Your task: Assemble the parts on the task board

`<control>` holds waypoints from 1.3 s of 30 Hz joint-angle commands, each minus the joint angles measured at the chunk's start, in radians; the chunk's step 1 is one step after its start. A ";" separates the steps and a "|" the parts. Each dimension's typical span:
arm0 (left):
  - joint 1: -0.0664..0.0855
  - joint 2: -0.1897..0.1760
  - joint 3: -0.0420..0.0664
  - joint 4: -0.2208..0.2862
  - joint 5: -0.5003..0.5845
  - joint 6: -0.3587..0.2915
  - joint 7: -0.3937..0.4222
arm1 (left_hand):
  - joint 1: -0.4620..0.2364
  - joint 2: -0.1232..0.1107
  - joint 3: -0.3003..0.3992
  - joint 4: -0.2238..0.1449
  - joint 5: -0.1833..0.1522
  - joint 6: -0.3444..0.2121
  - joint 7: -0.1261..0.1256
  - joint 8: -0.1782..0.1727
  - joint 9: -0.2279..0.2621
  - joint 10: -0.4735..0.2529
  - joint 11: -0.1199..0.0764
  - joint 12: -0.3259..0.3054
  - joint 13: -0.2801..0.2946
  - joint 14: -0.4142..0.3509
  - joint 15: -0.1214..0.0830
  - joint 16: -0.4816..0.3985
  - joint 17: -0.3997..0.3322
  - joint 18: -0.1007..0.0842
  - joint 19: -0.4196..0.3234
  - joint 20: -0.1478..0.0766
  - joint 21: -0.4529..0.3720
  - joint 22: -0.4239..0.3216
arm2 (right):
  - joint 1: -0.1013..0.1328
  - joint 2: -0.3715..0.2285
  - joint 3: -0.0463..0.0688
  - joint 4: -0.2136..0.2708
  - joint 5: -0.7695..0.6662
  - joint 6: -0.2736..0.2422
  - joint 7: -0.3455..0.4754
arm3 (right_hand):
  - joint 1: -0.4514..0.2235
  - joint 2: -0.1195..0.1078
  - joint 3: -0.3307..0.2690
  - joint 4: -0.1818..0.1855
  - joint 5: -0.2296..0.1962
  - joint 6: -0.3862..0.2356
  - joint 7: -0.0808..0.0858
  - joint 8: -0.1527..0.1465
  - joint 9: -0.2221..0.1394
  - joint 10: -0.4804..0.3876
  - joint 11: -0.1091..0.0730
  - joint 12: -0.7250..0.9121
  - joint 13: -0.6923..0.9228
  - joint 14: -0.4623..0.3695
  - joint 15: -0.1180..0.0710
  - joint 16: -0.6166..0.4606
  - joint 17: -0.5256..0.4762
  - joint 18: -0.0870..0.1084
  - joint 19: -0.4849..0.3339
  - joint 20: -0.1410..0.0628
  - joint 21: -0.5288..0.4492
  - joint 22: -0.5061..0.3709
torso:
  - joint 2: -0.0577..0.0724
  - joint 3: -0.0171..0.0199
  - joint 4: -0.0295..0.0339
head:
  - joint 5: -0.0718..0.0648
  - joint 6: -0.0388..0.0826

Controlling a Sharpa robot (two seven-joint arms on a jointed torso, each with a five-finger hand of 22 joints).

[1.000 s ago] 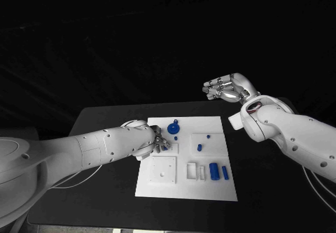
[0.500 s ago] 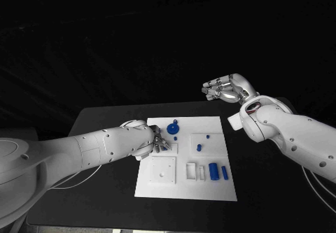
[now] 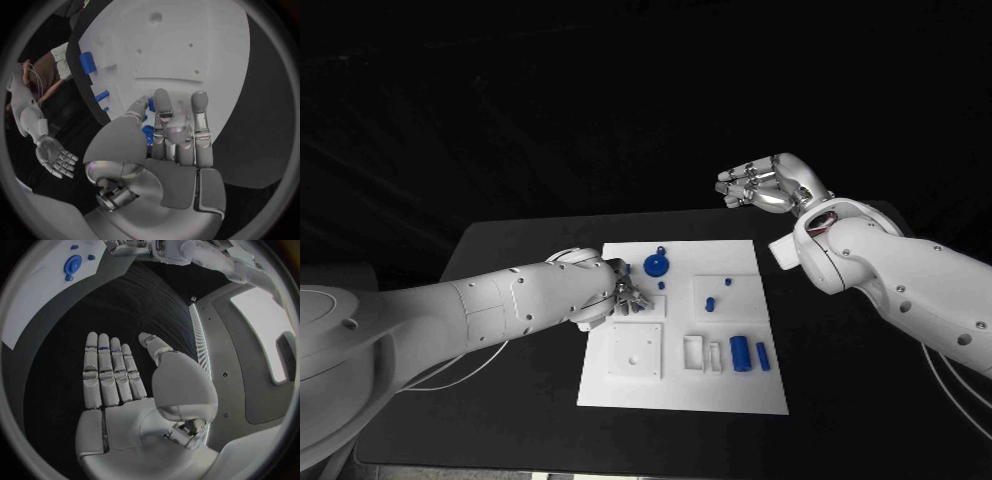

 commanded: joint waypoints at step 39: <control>0.129 -0.056 0.063 -0.084 0.197 0.155 0.105 | 0.036 0.029 -0.114 0.055 -0.082 -0.176 0.072 0.000 -0.351 0.044 0.030 -0.155 -0.017 -0.035 0.016 -0.087 -0.110 -0.002 0.009 0.008 -0.068 0.015 | -0.012 0.003 0.000 -0.017 -0.005 0.000 0.008 | -0.005 0.004 -0.023 0.002 0.009 -0.011 0.006 0.000 0.001 -0.017 0.003 -0.007 -0.001 -0.015 0.005 -0.004 -0.001 0.019 -0.012 0.005 0.000 -0.002 | 0.007 0.0047 -0.0102 | 0.003 0.028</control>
